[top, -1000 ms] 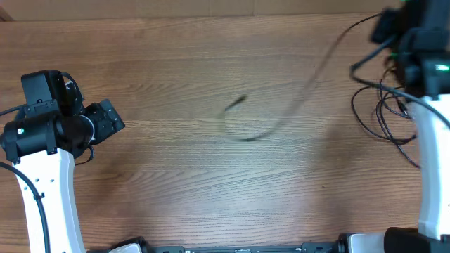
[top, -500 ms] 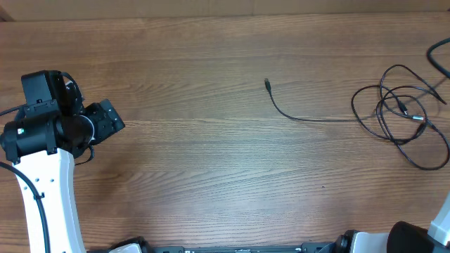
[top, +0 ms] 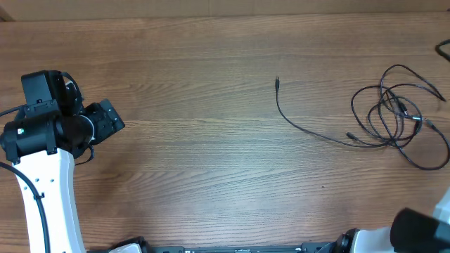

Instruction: Untangle cables

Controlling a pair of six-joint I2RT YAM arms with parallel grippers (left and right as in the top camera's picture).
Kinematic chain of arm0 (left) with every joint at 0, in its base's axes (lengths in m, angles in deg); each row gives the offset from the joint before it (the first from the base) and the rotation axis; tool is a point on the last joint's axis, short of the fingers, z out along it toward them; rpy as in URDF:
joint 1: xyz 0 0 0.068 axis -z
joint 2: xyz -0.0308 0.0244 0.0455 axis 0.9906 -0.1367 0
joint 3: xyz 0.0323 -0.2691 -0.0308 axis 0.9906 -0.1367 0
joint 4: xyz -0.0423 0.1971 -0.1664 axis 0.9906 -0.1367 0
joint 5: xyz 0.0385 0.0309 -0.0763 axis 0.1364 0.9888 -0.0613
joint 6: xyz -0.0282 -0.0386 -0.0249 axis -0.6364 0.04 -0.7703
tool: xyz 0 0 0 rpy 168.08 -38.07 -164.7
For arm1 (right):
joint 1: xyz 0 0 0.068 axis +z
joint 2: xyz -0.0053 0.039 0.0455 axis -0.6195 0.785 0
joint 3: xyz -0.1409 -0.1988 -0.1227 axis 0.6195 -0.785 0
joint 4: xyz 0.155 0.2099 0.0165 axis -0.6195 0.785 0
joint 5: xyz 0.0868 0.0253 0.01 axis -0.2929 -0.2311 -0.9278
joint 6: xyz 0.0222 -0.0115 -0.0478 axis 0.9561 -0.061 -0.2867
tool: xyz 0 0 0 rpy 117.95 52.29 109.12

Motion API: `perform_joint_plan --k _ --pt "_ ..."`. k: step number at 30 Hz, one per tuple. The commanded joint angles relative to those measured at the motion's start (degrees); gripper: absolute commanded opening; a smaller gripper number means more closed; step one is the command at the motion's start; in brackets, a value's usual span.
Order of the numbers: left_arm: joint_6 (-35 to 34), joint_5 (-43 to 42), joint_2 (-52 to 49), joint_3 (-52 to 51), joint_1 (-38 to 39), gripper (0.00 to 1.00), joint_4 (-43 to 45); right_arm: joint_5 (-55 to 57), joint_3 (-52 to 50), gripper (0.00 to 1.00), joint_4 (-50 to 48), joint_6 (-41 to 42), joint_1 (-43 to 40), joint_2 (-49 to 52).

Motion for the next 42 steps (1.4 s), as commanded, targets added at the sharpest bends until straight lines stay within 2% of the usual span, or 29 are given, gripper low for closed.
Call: perform_joint_plan --k 1,4,7,9,11,15,18,21,27,32,38,42 --pt "-0.9 -0.7 0.7 0.8 -0.2 0.84 0.1 -35.7 1.0 0.43 5.4 -12.3 0.1 1.0" --pt "-0.8 -0.7 0.7 0.8 -0.2 0.84 -0.2 -53.8 0.9 0.63 13.7 -16.4 0.3 1.1" --pt "-0.8 -0.7 0.7 0.8 -0.2 0.84 -0.2 -56.7 -0.3 0.8 23.3 -20.9 1.6 1.1" --pt "-0.8 -0.7 0.7 0.8 -0.2 0.84 -0.2 -55.6 -1.9 0.83 27.8 -22.8 2.4 1.2" --pt "-0.8 -0.7 0.7 0.8 -0.2 0.84 -0.2 -53.5 -4.4 0.83 30.2 -22.4 3.0 1.2" --pt "-0.9 -0.7 0.7 0.8 -0.2 0.84 -0.2 -48.3 -11.1 0.84 32.4 -12.7 3.6 1.2" --pt "-0.9 -0.7 0.7 0.8 -0.2 0.83 -0.2 -42.5 -19.1 0.89 30.5 1.2 3.6 1.2" --pt "-0.9 -0.7 0.7 0.8 -0.2 0.84 -0.2 -42.3 -25.6 1.0 26.9 9.2 3.6 1.2" --pt "-0.8 -0.7 0.7 0.8 -0.2 0.84 -0.3 -52.0 -37.6 1.0 17.0 25.2 3.8 1.2" --pt "-0.8 -0.7 0.7 0.8 -0.2 0.84 -0.3 -40.9 -44.8 1.0 12.3 37.9 6.8 1.2" --pt "-0.8 -0.7 0.7 0.8 -0.2 0.84 -0.3 -31.7 -48.0 1.0 1.8 39.5 16.5 1.2" --pt "-0.8 -0.7 0.7 0.8 -0.2 0.84 -0.8 -24.8 -48.0 1.0 0.6 44.7 22.4 1.2"
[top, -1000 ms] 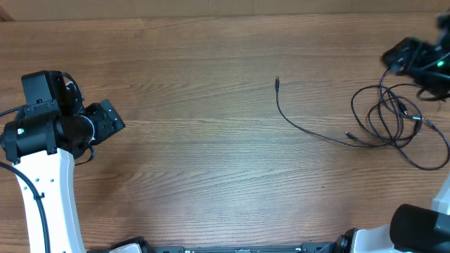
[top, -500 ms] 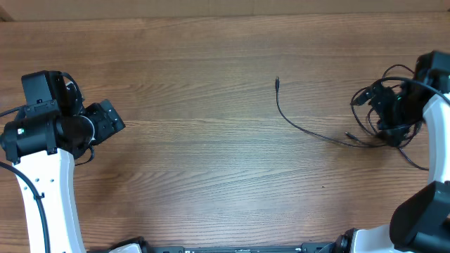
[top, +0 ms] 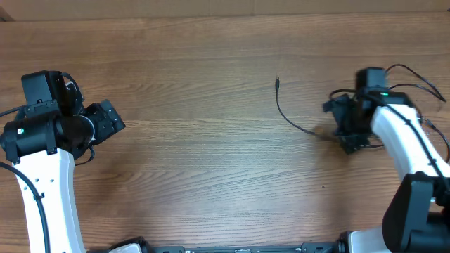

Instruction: Untangle cables

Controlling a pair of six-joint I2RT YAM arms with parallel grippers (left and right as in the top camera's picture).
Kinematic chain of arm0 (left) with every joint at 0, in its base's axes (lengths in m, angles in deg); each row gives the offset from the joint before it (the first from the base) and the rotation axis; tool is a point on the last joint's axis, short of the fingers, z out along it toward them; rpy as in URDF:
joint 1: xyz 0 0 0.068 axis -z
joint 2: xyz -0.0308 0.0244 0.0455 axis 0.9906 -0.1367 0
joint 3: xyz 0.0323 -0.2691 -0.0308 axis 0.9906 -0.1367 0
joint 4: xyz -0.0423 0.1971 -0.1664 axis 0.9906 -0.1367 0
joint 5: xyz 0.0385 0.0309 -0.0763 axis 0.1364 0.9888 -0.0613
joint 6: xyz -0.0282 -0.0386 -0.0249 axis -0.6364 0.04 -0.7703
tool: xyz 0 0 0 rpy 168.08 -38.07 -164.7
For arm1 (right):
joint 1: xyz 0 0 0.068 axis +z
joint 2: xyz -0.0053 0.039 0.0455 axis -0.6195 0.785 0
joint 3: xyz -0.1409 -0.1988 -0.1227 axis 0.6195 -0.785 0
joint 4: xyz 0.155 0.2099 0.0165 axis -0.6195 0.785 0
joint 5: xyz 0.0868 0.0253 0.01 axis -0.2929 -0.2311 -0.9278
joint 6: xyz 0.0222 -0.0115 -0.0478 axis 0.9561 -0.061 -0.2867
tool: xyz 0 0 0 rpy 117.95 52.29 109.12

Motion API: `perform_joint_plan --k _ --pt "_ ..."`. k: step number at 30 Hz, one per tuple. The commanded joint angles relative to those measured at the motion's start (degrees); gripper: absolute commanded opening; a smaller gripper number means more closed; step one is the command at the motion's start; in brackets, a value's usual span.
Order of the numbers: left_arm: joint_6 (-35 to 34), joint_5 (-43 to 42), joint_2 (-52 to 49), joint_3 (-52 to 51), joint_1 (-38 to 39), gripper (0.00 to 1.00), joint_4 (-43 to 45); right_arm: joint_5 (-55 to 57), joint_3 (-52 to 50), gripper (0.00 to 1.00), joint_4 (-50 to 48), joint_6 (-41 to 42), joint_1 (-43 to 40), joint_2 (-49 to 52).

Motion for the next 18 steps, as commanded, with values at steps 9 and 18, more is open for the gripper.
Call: perform_joint_plan --k 9,18 --pt "-0.8 -0.4 0.7 0.8 -0.2 0.84 -1.0 10.7 -0.3 0.95 0.0 11.3 6.8 3.1" --pt "-0.8 -0.4 0.7 0.8 -0.2 0.84 -1.1 11.2 -0.3 0.97 -3.6 11.1 6.1 9.1"
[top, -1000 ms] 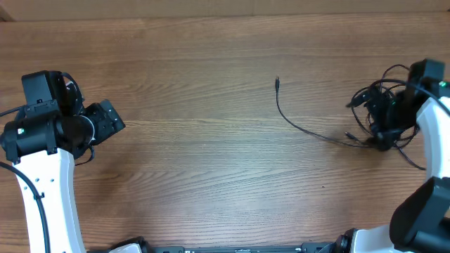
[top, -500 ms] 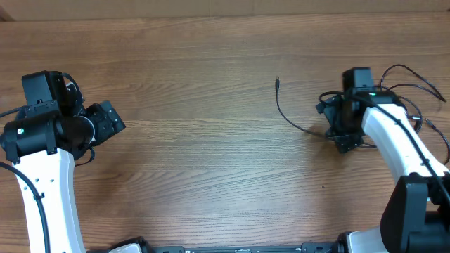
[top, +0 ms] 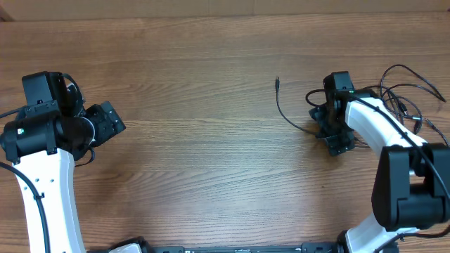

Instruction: Untangle cables

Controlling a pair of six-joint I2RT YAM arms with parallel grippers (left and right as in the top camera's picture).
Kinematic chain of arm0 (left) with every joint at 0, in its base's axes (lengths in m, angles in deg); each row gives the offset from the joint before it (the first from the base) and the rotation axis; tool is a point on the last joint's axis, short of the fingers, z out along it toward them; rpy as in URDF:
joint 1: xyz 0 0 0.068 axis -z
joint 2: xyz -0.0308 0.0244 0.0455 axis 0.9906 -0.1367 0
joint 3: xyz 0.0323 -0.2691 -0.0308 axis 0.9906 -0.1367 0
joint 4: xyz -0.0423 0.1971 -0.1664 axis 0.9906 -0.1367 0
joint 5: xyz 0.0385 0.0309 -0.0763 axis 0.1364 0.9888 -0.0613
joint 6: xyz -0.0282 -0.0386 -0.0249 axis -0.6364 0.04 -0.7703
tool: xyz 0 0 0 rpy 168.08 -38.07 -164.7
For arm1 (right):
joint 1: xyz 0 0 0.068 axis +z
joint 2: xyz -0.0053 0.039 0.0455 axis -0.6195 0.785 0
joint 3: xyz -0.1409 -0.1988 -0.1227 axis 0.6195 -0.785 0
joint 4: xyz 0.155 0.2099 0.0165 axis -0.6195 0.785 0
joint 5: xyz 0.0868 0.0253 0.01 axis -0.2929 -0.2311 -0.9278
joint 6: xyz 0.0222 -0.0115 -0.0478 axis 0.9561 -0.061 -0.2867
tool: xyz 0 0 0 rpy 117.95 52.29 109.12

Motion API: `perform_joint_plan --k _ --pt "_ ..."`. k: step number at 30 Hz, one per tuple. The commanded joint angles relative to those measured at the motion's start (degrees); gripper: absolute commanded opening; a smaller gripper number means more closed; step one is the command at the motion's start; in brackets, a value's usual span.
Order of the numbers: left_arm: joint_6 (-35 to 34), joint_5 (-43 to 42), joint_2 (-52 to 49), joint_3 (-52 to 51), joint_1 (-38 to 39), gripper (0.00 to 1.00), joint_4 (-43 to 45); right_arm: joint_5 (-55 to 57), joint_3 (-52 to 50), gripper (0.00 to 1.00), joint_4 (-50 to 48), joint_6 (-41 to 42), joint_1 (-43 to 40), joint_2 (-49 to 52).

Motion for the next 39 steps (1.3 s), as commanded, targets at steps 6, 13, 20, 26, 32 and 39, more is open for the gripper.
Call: perform_joint_plan --k 6,13,20,26,32,39 --pt "-0.8 -0.5 0.7 0.8 -0.2 0.84 -0.1 2.1 -0.2 0.94 -2.4 0.7 -1.4 -0.1" --pt "-0.8 -0.5 0.7 0.8 -0.2 0.84 -0.2 2.2 -1.7 0.93 -3.1 0.7 -3.6 0.2" --pt "-0.8 -0.5 0.7 0.8 -0.2 0.84 -0.3 2.0 -4.7 0.87 -5.8 0.7 -4.5 0.2" --pt "-0.8 -0.5 0.7 0.8 -0.2 0.84 -0.4 2.0 -4.7 0.44 -5.9 0.6 -4.5 0.2" --pt "-0.8 -0.5 0.7 0.8 -0.2 0.84 -0.5 2.1 -4.6 0.04 -6.0 0.6 -4.6 0.2" --pt "-0.8 -0.5 0.7 0.8 -0.2 0.84 -0.8 2.0 -1.0 0.04 -4.6 -6.4 -6.5 -0.5"
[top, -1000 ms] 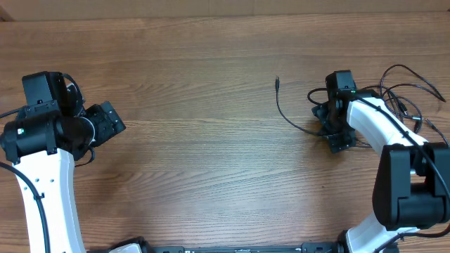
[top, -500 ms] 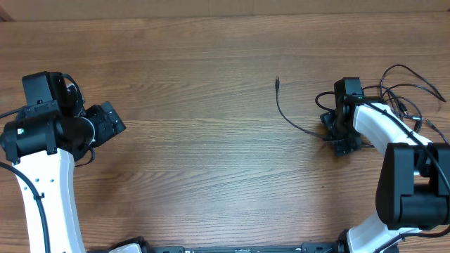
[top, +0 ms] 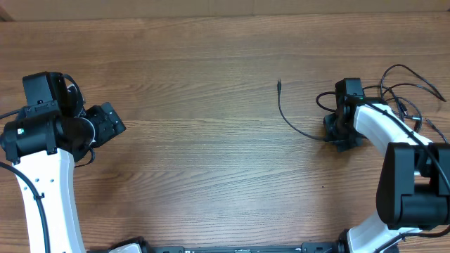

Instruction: Untangle cables

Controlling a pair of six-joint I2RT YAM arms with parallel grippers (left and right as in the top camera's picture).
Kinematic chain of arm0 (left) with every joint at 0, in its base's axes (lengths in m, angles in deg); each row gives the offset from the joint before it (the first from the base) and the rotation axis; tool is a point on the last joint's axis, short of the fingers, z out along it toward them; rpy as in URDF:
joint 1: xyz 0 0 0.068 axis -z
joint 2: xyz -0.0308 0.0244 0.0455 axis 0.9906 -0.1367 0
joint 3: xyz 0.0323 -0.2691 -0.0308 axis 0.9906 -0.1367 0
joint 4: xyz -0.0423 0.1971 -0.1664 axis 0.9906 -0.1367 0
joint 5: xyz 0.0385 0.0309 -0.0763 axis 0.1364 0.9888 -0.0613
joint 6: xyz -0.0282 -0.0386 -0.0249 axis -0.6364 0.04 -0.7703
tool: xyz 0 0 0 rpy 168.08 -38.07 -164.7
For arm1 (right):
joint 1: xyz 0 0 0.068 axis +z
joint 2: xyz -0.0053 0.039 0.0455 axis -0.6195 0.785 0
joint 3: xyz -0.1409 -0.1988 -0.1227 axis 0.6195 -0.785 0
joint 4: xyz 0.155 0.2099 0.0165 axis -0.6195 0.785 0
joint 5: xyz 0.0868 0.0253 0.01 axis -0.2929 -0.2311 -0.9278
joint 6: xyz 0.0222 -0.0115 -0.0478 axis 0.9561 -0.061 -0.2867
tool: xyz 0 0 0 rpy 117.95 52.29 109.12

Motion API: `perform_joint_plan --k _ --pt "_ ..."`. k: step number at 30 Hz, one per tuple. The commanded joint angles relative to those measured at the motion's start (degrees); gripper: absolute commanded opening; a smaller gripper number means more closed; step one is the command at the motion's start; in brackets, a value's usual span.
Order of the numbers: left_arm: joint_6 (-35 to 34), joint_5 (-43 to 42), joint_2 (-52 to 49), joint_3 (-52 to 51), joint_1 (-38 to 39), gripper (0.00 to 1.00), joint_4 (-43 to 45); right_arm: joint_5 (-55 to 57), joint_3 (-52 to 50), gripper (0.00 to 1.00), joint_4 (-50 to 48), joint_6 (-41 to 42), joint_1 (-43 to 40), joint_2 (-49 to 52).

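A tangle of thin black cables (top: 402, 102) lies at the table's right edge. One strand (top: 288, 118) runs out of it to the left and ends in a small plug (top: 279, 84). My right gripper (top: 336, 135) sits low on this strand where it leaves the tangle, and its fingers look shut on it. The right arm covers part of the tangle. My left gripper (top: 118, 125) hovers far off at the left, apparently shut with nothing in it.
The wooden table (top: 211, 176) fills the view. The right arm's white links (top: 411, 183) rise from the front right corner, and the left arm's (top: 42, 190) from the front left. One cable loop (top: 444, 48) leaves the frame at the right edge.
My right gripper has shifted right, toward the tangle, and looks narrower. The strand's plug end has moved slightly right and down. The left arm has not moved.
At first the right arm was almost out of view and the cables lay untouched. Then my right gripper stood over the strand beside the tangle, then a little further left on it. Now it is back near the tangle, with the strand slightly shifted.
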Motion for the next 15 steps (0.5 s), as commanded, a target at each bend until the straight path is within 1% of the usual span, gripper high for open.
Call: perform_joint_plan --k 1,3,5,8,12,15 --pt "-0.8 -0.5 0.7 0.8 -0.2 0.84 -0.1 0.7 4.6 0.04 1.4 -7.7 -2.1 -1.0" --pt "-0.8 -0.4 0.7 0.8 -0.2 0.84 -0.1 0.7 8.5 0.04 3.4 -13.4 -3.5 -2.0" --pt "-0.8 -0.4 0.7 0.8 -0.2 0.84 -0.1 0.7 14.5 0.04 6.3 -19.6 -5.4 -3.1" --pt "-0.9 -0.5 0.7 0.8 -0.2 0.84 0.0 0.7 23.8 0.04 10.9 -24.9 -8.6 -4.0" --pt "-0.9 -0.5 0.7 0.8 -0.2 0.84 -0.1 0.7 36.8 0.04 16.0 -27.7 -14.1 -4.2" --pt "-0.9 -0.5 0.7 0.8 -0.2 0.84 0.0 0.7 42.9 0.04 16.5 -28.7 -18.6 -4.2"
